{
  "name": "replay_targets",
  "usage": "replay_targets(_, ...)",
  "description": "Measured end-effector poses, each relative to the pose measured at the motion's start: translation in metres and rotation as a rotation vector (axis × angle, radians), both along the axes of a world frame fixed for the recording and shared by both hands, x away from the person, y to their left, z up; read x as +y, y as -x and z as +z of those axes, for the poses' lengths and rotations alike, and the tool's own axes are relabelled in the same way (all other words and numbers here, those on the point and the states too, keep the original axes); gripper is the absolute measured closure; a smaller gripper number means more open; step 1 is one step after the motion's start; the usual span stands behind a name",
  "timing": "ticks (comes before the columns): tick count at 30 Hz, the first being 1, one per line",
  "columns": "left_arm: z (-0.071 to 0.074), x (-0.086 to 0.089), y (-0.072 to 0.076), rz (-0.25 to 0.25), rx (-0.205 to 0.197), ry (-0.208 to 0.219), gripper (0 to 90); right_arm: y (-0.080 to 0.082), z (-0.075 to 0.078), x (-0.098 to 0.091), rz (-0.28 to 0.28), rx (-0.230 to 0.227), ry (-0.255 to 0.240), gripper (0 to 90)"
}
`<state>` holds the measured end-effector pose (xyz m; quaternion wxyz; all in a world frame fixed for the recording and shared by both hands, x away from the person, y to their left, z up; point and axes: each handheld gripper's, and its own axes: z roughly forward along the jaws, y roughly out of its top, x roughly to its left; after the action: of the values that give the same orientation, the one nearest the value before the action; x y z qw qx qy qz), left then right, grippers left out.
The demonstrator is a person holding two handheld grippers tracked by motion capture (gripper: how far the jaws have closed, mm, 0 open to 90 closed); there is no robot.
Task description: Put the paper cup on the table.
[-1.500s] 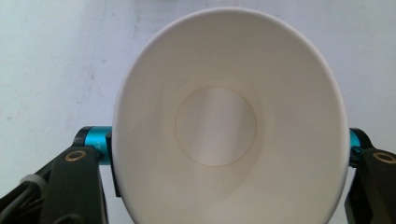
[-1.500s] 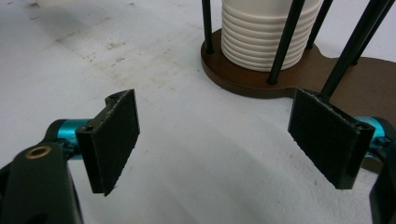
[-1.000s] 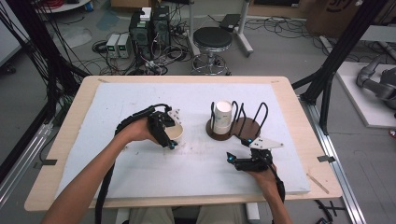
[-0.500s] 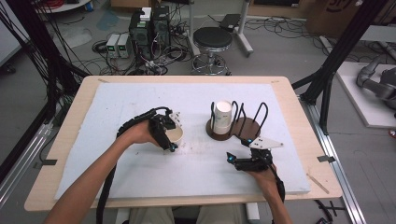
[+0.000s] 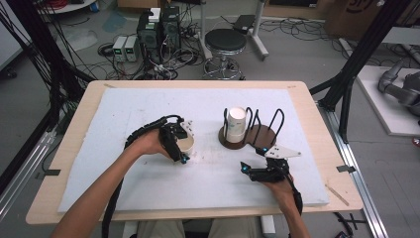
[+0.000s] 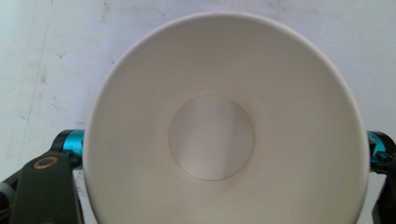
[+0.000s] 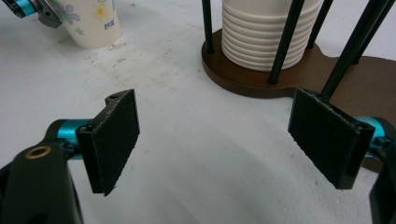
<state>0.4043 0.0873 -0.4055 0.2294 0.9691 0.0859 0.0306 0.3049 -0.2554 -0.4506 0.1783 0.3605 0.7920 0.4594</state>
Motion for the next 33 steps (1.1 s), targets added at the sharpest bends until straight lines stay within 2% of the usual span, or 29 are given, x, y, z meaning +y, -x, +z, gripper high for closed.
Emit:
replay_targets(7,0.001,0.008,0.002,0.015,-0.001,0.023,18.5,0.0,0.0,0.0,0.004,0.0,-0.003,16.9)
replay_targets(13,-0.002,0.026,0.008,0.046,0.001,0.057,18.5,-0.001,0.0,-0.001,0.005,0.003,-0.007,16.9)
replay_targets(19,-0.001,0.053,0.023,0.084,-0.025,0.123,18.5,0.0,0.0,-0.001,0.007,0.001,-0.005,16.9)
replay_targets(22,-0.001,0.068,0.033,0.12,-0.043,0.161,18.4,0.0,0.0,0.0,0.009,-0.001,-0.004,16.9)
replay_targets(26,0.0,0.092,0.051,0.172,-0.085,0.236,18.3,0.0,0.0,0.0,0.008,-0.004,-0.002,16.9)
replay_targets(27,-0.001,0.099,0.056,0.192,-0.091,0.27,18.3,0.0,0.0,0.0,0.006,-0.008,-0.002,16.9)
replay_targets(33,-0.012,0.124,0.078,0.268,-0.129,0.348,18.3,0.001,0.0,0.0,0.001,-0.01,0.002,16.9)
